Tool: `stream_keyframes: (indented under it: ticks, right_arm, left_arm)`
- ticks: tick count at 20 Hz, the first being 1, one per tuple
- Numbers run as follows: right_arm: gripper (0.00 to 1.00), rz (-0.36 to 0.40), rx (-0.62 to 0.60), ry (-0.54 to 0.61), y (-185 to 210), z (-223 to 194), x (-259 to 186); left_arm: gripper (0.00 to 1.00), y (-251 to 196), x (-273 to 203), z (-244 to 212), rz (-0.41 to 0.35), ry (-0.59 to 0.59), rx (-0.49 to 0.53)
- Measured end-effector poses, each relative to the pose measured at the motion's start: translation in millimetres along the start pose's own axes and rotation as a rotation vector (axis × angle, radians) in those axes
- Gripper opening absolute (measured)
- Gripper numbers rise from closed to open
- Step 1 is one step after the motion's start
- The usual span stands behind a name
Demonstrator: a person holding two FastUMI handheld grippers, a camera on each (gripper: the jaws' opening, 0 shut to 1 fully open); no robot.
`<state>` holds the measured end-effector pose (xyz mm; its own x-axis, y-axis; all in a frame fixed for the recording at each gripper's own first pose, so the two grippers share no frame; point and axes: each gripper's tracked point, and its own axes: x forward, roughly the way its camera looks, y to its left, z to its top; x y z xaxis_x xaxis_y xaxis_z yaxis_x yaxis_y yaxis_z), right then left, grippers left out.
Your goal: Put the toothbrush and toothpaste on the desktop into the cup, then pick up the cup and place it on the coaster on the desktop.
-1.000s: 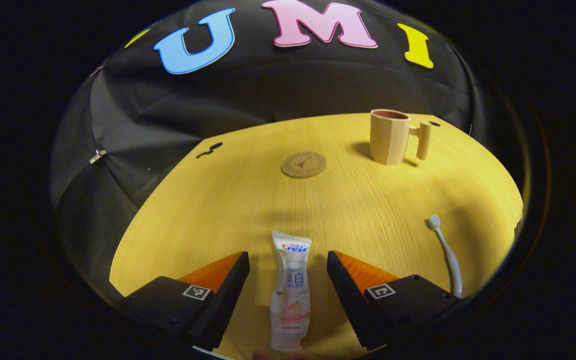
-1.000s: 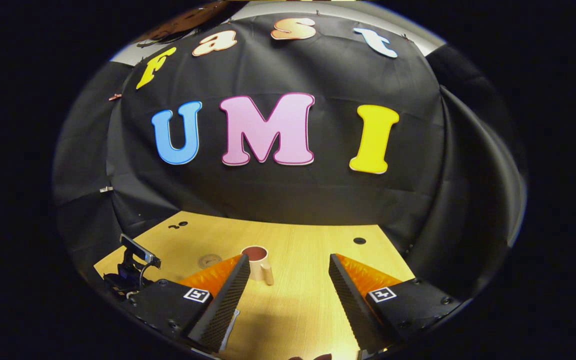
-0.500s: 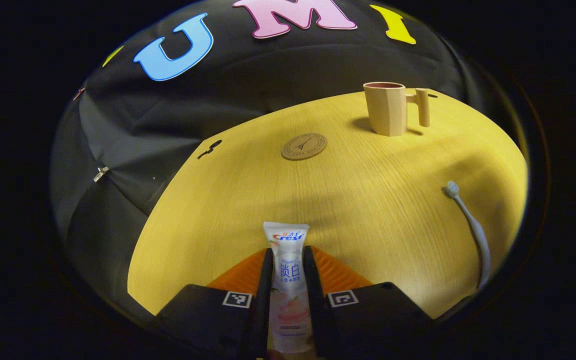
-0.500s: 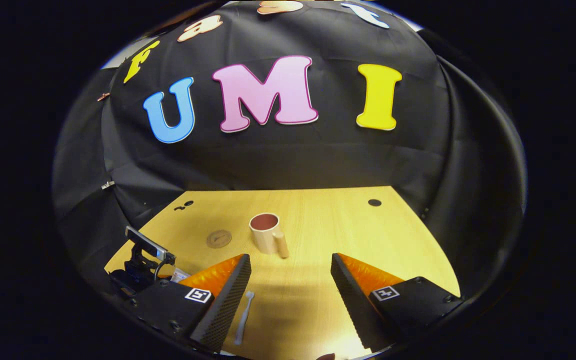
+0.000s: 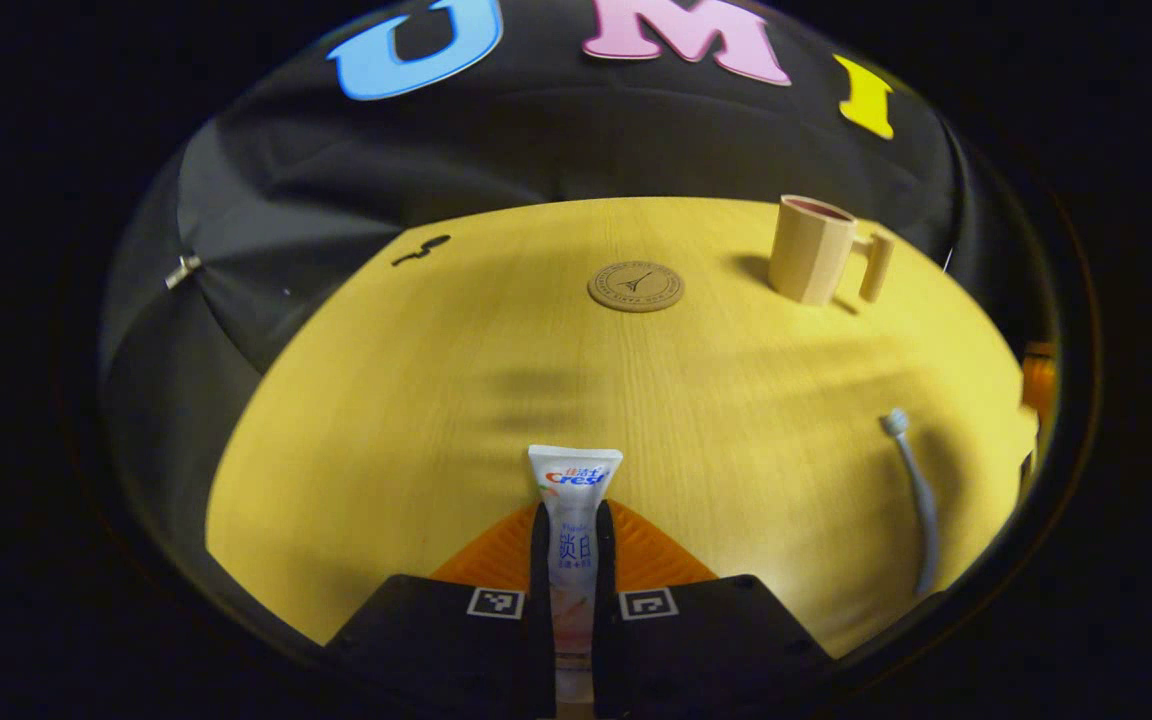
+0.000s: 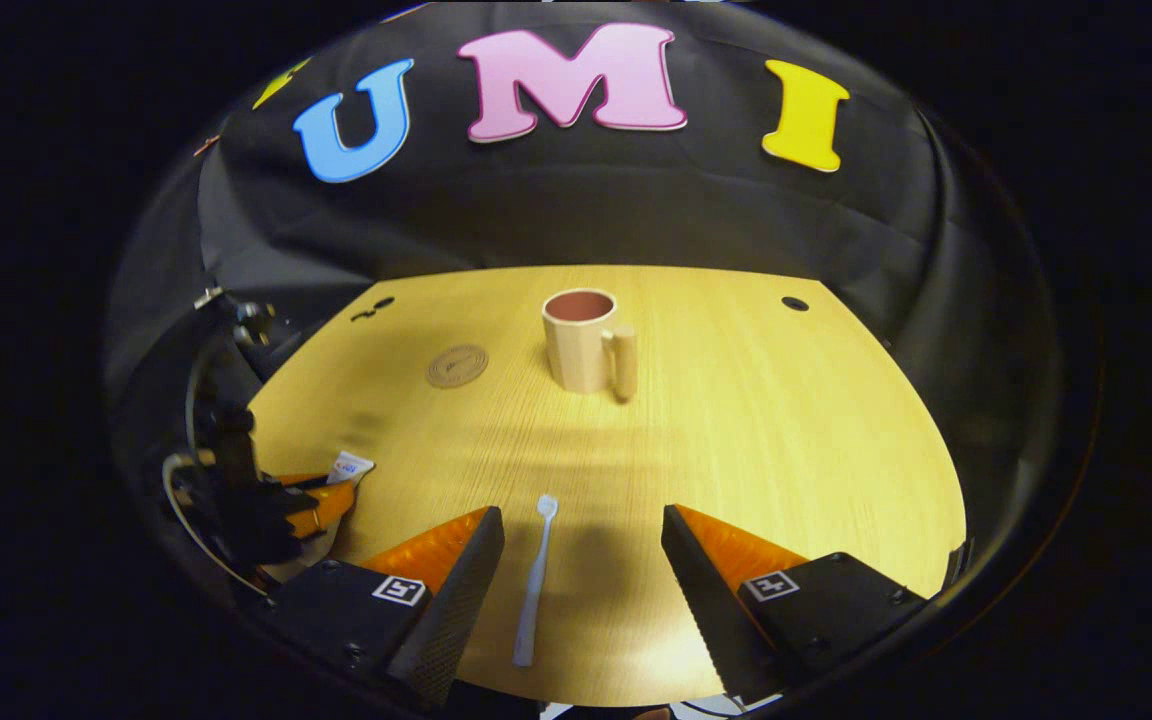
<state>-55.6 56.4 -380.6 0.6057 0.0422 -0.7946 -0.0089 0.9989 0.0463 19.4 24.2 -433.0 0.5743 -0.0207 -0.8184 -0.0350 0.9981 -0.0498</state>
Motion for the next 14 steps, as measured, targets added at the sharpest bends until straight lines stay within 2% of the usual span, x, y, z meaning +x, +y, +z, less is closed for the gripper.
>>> stream_keyframes:
  ticks: [2, 5, 8, 13, 14]
  right_arm:
    - [0.96, -0.029, -0.035, 0.055, 7.1, -21.4, 14.0]
    - [0.91, -0.058, -0.036, 0.117, 16.8, -44.3, 32.5]
    - [0.79, -0.079, -0.035, 0.157, 21.8, -56.6, 42.3]
    - [0.76, -0.103, -0.03, 0.211, 20.4, -68.5, 60.5]
    - [0.72, -0.097, -0.008, 0.203, 22.5, -66.4, 64.1]
  left_arm:
    - [0.18, 1.9, -3.0, 2.7, -0.036, 0.008, -0.065]
    - [0.16, 5.6, -13.7, 9.8, -0.069, -0.007, -0.108]
    - [0.16, 6.9, -27.4, 16.8, -0.101, -0.035, -0.089]
    - [0.16, 8.5, -40.6, 17.9, -0.141, -0.055, -0.096]
    - [0.16, 9.2, -42.0, 16.7, -0.147, -0.055, -0.104]
